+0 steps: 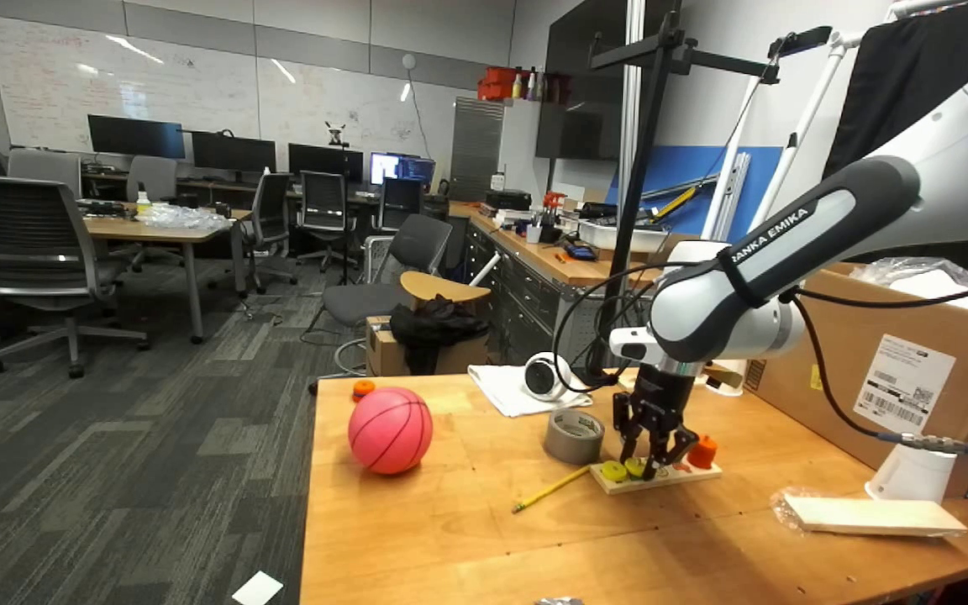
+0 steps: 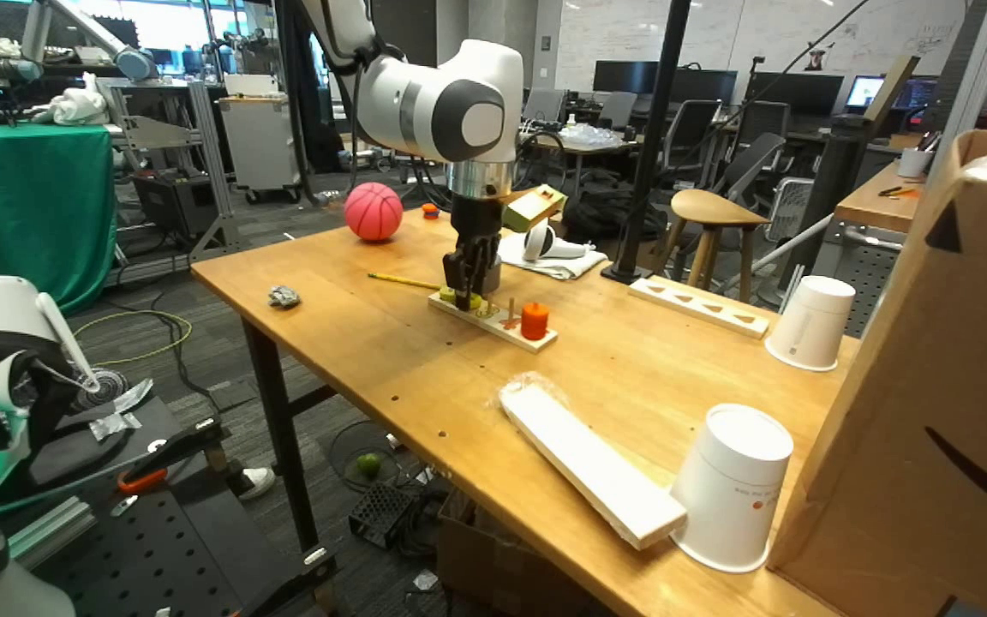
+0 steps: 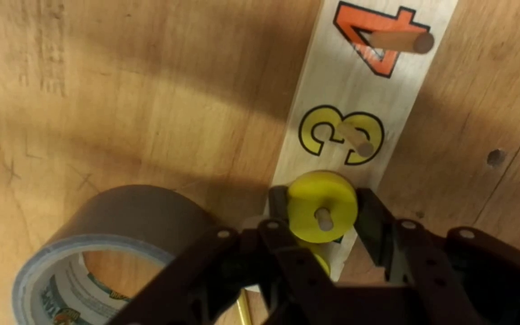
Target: Move the right and middle blocks blocks to the first right position, respectively
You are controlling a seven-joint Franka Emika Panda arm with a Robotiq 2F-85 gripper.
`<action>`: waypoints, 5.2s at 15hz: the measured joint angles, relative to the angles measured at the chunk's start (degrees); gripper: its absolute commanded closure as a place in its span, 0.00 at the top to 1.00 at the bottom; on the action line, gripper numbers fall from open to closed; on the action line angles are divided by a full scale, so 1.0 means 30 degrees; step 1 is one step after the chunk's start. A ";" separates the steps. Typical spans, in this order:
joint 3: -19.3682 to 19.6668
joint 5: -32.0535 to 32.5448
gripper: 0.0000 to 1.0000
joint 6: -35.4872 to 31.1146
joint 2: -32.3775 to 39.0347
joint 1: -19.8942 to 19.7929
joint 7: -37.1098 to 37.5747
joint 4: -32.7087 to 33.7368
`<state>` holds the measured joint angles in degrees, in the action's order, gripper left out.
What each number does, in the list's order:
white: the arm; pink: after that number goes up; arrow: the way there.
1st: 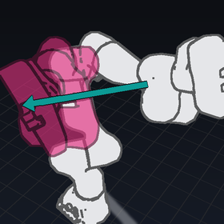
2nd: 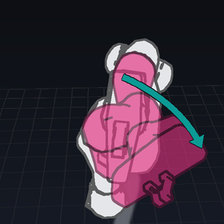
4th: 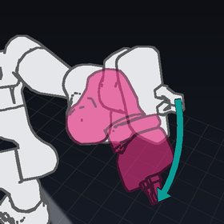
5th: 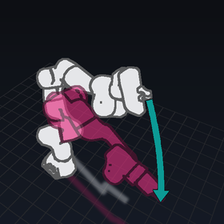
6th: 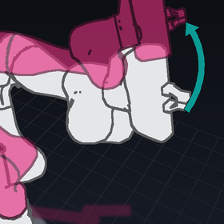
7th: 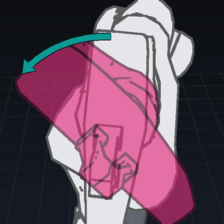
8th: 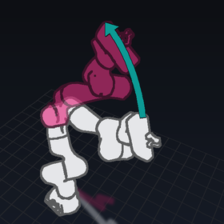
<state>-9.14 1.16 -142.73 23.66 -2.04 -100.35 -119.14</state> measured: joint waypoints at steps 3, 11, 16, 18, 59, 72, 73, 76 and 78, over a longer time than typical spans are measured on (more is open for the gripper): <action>0.0071 0.0019 0.17 0.0000 -0.0466 -0.0083 0.0000 -0.0001; 0.1061 0.0050 0.17 0.0014 -0.2357 -0.0578 0.0000 -0.0080; 0.1886 0.0165 0.17 0.0013 -0.2509 -0.0875 0.0000 -0.0250; 0.2117 0.0215 0.17 0.0007 -0.2509 -0.0988 0.0000 -0.0319; 0.2656 0.1030 0.17 0.0000 -0.1817 -0.1386 0.0020 -0.0488; 0.2636 0.1047 1.00 -0.0050 -0.1796 -0.1394 0.0021 -0.0518; 0.2592 0.1046 1.00 -0.0104 -0.1929 -0.1392 0.0021 -0.0537; 0.2330 0.0831 1.00 -0.0175 -0.2409 -0.1343 0.0071 -0.0672; 0.2341 0.0831 1.00 -0.0167 -0.2300 -0.1331 0.0070 -0.0688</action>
<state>-2.12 3.65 -143.23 16.76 -6.04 -100.14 -121.20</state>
